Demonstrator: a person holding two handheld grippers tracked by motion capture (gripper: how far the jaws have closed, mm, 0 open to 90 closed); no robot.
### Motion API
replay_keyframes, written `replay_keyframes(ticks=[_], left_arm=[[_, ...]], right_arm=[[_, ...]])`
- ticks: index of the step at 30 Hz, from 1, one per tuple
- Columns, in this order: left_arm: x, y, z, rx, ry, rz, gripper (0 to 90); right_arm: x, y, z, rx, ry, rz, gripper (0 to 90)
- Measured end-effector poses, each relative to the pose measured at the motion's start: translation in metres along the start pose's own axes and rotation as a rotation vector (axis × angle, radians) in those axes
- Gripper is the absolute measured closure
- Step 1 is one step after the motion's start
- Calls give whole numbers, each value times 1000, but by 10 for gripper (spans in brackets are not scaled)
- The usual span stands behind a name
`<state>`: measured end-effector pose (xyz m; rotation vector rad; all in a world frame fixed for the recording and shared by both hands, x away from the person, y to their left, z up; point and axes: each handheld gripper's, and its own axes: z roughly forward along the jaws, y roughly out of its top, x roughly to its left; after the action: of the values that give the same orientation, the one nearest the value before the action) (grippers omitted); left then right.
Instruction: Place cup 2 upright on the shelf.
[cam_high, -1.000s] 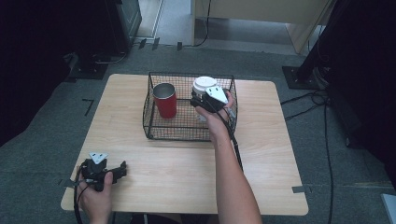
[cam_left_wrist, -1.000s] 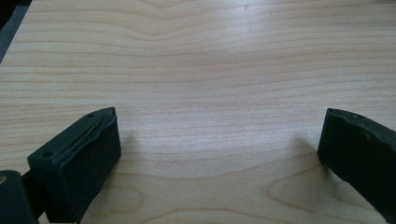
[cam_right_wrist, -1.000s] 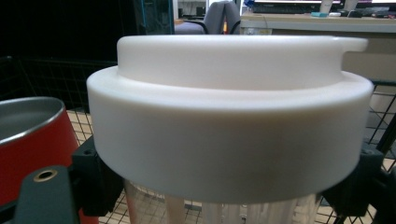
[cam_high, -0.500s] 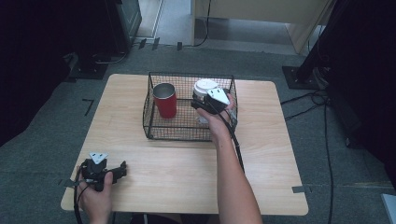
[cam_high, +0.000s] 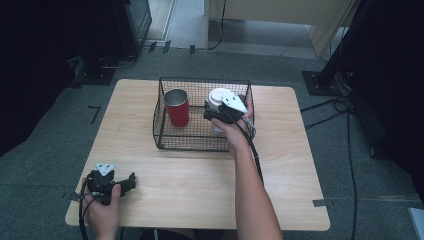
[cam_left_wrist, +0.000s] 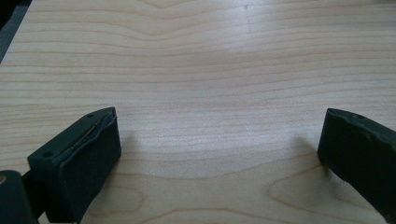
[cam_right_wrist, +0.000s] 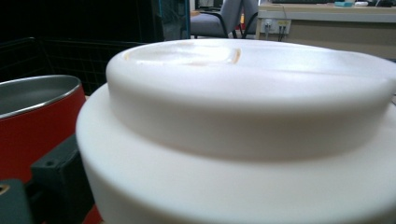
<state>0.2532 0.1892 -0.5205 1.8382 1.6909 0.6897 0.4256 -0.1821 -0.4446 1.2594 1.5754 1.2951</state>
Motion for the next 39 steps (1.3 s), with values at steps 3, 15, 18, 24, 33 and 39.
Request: replay_keyframes(ticks=[3,15,18,24,33,39], left_arm=[[0,0,0,0,0,0,1],[0,0,0,0,0,0,1],[0,0,0,0,0,0,1],[0,0,0,0,0,0,1],[0,0,0,0,0,0,1],[0,0,0,1,0,0,1]], right_arm=[[1,0,-1,-2,9,-13,10],[0,-1,-4,18,-3,-2,8],[-1,-1,-4,13,-10,-5,8],[-2,2,-7,0,-5,-35,3],[-4,7,-11,0,-13,-77,1],[-2,8,-12,5,-12,-91,1]])
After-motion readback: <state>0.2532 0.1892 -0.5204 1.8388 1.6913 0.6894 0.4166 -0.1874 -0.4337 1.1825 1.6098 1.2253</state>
